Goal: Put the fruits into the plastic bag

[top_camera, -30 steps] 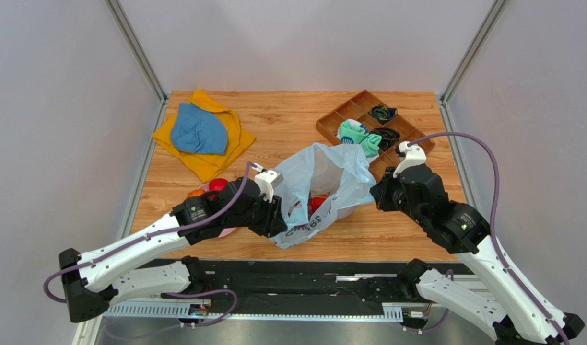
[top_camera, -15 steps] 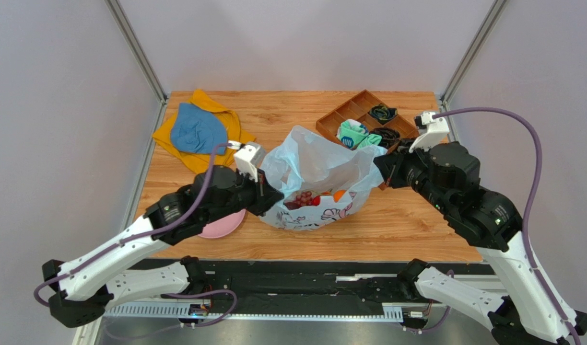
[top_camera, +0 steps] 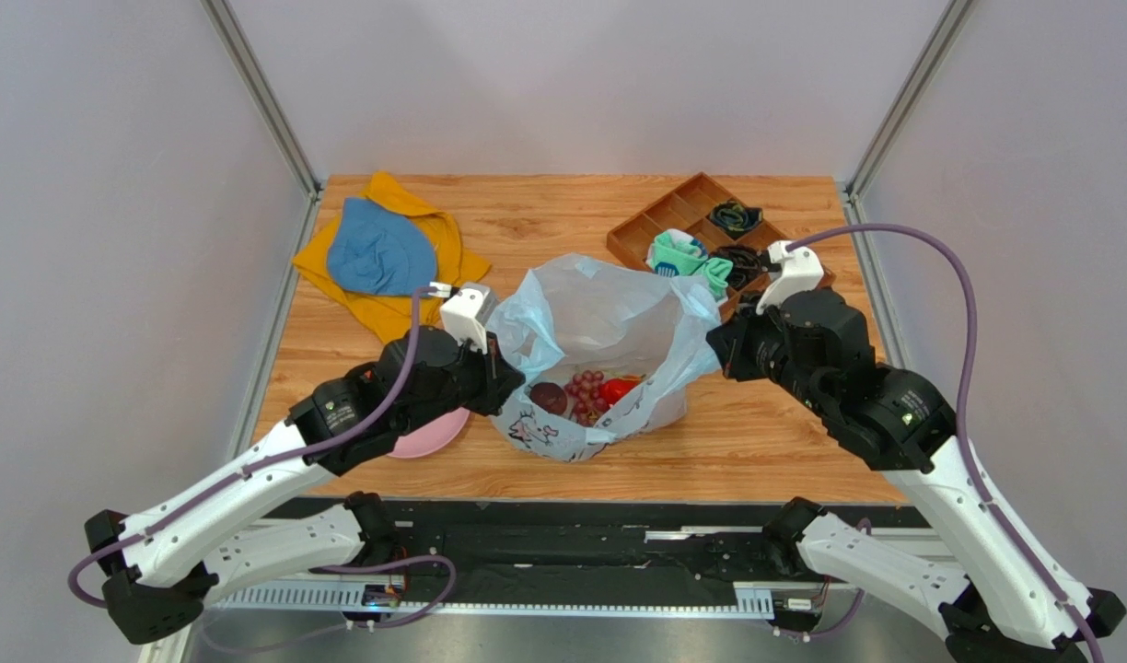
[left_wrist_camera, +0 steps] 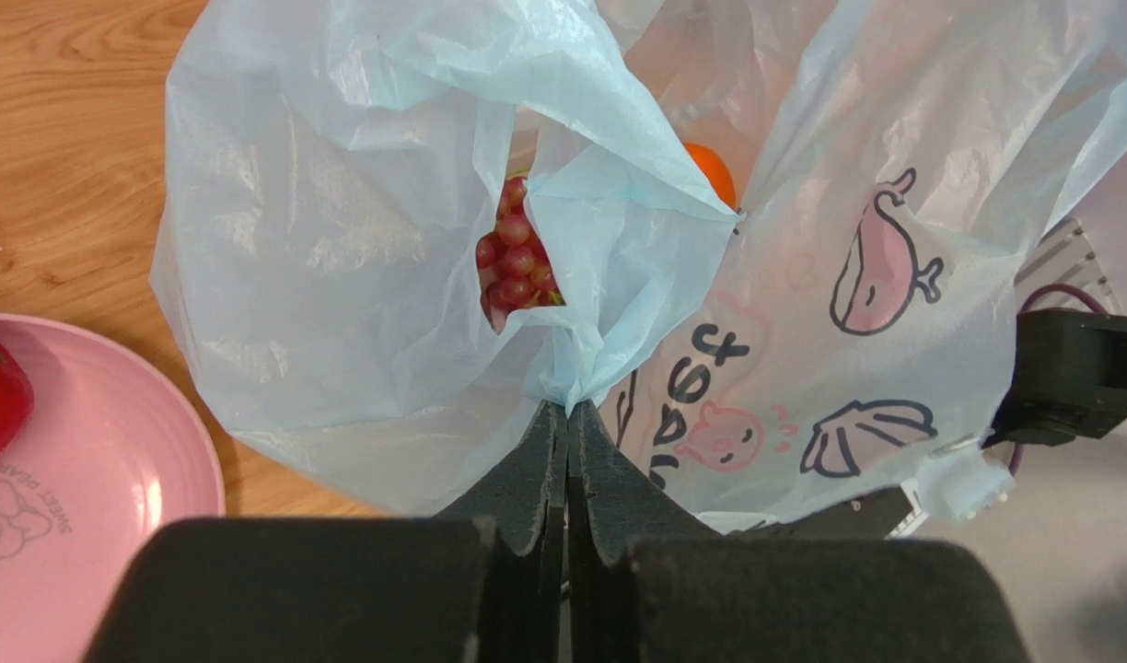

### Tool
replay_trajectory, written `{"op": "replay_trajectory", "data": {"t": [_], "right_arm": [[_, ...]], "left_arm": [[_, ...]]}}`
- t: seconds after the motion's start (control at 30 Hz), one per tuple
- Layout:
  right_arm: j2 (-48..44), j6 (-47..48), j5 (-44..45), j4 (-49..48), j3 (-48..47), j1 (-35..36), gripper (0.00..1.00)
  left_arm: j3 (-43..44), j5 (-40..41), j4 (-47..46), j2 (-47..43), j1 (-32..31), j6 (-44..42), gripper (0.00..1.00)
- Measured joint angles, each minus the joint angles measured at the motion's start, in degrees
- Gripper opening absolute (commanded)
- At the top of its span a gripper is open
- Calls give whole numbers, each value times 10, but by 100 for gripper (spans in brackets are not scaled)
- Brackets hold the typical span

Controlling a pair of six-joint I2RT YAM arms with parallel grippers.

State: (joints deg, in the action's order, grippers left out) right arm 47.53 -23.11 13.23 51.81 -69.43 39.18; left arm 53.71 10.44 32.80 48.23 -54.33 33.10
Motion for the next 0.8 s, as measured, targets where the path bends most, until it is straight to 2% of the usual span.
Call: {"op": "replay_trajectory", "data": {"t": [0.03, 0.07, 0.13, 0.17, 0.27, 0.4, 0.53, 0.7, 0.8], "right_arm": [[-2, 0, 0, 1, 1, 0, 0], [-4, -1, 0, 1, 1, 0, 0], [-11, -1, 1, 2, 0, 0, 0], [-13, -1, 1, 2, -1, 0, 0], [-17, -1, 1, 2, -6, 0, 0], [-20, -1, 1, 2, -7, 0, 0], [-22, -2, 1, 2, -7, 0, 0], [-25, -2, 1, 2, -7, 0, 0], [-26, -2, 1, 2, -7, 0, 0]], "left_arm": [[0, 0, -1, -2, 0, 0, 11], [0, 0, -2, -5, 0, -3, 30], [2, -3, -3, -13, 0, -11, 54], [3, -4, -4, -16, 1, -18, 73], [16, -7, -5, -26, 5, -27, 87], [35, -9, -4, -48, 25, -43, 91], [68, -9, 14, -69, 73, -63, 92], [101, -28, 30, -84, 177, -81, 93], [102, -73, 30, -75, 265, -84, 92]]}}
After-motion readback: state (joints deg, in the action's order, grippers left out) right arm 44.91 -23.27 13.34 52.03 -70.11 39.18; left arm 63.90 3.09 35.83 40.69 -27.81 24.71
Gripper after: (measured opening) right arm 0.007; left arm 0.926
